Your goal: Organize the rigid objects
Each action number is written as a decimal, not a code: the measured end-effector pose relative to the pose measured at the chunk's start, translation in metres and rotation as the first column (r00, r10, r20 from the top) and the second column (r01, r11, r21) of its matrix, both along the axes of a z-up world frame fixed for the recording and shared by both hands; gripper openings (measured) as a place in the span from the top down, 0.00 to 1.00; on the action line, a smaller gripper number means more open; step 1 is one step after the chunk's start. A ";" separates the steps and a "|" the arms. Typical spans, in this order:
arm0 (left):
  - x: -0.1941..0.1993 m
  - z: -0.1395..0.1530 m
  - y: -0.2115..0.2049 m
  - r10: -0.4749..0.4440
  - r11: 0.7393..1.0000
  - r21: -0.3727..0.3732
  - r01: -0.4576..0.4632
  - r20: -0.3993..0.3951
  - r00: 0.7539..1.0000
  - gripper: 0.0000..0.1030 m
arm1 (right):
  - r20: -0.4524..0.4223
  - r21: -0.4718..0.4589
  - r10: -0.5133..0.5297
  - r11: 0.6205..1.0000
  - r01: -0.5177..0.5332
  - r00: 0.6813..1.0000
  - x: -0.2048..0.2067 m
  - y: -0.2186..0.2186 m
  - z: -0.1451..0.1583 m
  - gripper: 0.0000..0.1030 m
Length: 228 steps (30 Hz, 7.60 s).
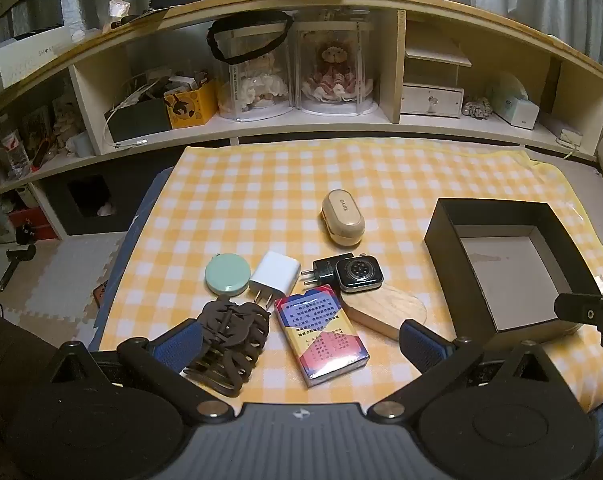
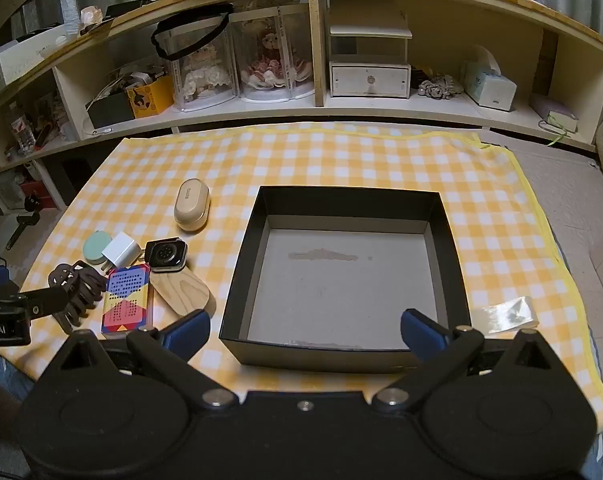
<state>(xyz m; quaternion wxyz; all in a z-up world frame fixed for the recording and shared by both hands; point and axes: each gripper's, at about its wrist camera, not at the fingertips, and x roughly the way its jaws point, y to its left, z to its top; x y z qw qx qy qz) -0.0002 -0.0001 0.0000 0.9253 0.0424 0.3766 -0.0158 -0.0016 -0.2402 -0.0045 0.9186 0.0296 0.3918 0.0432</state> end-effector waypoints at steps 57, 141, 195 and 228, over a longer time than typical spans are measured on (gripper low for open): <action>0.000 0.000 0.000 0.001 1.000 0.005 -0.001 -0.004 1.000 0.00 | -0.006 -0.002 0.001 1.000 -0.001 1.000 0.001 0.000 -0.001 0.00; 0.004 -0.005 0.000 0.014 1.000 0.017 -0.014 -0.004 1.000 0.00 | 0.075 -0.086 -0.104 0.990 0.110 0.992 0.044 -0.042 0.012 0.00; 0.113 -0.039 0.058 -0.094 0.990 0.071 0.125 -0.343 0.935 0.25 | -0.248 -0.063 -0.116 0.993 0.103 0.962 0.106 -0.110 -0.058 0.98; 0.109 0.019 -0.016 -0.109 0.971 -0.231 0.066 -0.176 0.978 0.55 | -0.259 -0.030 -0.107 0.994 0.103 0.960 0.104 -0.115 -0.059 0.98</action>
